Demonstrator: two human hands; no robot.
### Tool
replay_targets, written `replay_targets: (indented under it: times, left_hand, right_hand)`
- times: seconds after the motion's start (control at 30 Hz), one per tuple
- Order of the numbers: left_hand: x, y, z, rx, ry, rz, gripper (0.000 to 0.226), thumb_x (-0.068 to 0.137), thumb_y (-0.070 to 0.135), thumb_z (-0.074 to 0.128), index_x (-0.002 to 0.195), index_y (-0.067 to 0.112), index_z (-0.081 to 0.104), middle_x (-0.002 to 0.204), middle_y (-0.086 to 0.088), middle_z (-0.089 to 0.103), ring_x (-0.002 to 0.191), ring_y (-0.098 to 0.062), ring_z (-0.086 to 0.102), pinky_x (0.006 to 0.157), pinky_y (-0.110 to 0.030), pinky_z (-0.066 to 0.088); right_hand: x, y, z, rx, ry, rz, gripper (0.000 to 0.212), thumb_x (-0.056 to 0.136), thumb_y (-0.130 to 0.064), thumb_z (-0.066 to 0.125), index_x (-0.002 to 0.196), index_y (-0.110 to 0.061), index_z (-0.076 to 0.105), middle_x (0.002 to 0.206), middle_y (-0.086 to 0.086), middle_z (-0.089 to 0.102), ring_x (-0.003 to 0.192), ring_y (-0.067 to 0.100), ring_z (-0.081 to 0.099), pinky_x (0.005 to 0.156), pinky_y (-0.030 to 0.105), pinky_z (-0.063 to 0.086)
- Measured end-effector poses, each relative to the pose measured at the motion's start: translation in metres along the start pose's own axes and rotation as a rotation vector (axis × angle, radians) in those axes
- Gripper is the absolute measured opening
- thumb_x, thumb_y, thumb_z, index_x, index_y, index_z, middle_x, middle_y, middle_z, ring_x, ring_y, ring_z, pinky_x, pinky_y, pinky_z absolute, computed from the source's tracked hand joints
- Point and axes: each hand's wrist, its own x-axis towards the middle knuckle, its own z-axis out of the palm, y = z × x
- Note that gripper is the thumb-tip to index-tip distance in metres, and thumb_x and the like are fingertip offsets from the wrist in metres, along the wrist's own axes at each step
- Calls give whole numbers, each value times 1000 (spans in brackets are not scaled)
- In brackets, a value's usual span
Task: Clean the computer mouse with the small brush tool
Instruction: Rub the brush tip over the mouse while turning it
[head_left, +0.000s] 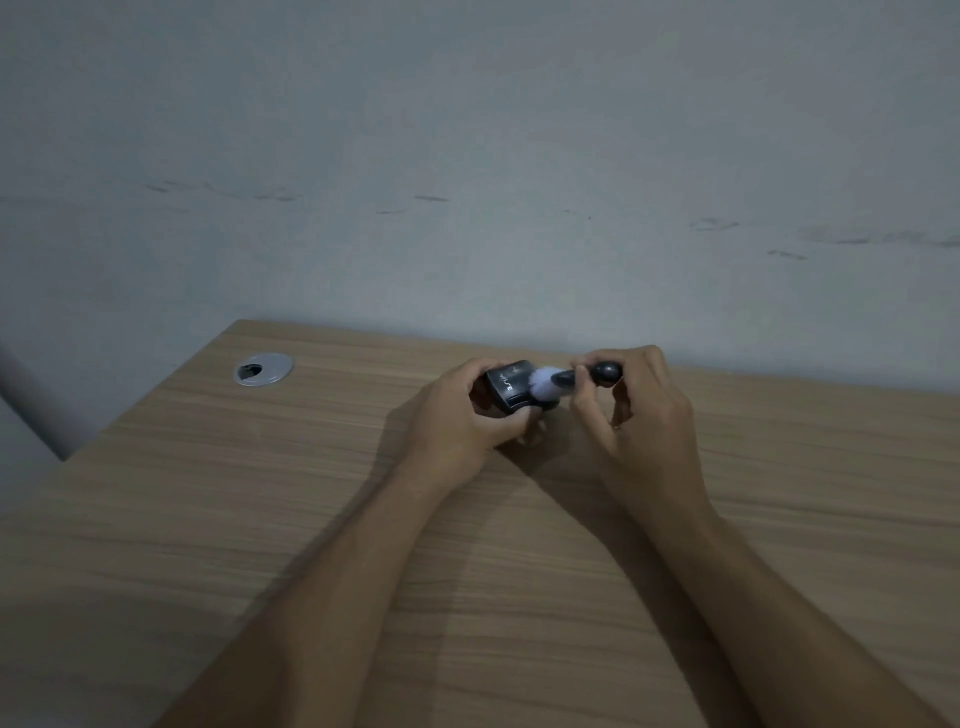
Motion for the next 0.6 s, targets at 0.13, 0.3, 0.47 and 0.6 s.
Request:
replay_targets:
  times: [0.13,0.3,0.47,0.6]
  left_hand:
    - [2,1,1,82,6,85,53,80,16,95,130,23,77,123,9,77,110,-10,72,82,-3,48]
    - [0,2,0,110,26,213,60,79,18,96,134,27,75,127,14,74,114,0,68,98,-13,52]
    - [1,1,1,152,13,256,62,79,18,95,136,30,74,129,16,72,115,-1,68,98,-9,49]
    - [3,1,3,253,10,263,61,80,13,91,137,27,74,131,12,73,119,-8,68,96,-14,51]
  right_hand:
    - [-2,-17,3,40,-65,-131,17,98,-9,77,114,-6,76,105,4,66,80,-19,50,77,1,37]
    - [-2,1,8,2,-59,31,13,98,-14,78,110,-9,76,103,2,62,73,-16,49,76,2,36]
    - [1,0,0,16,23,66,12,104,-17,71,112,-9,74,104,-1,62,76,-11,52,77,5,38]
    - [-3,-15,4,45,-87,-62,15,104,-15,71,117,-7,74,105,2,62,77,-14,48,77,4,38]
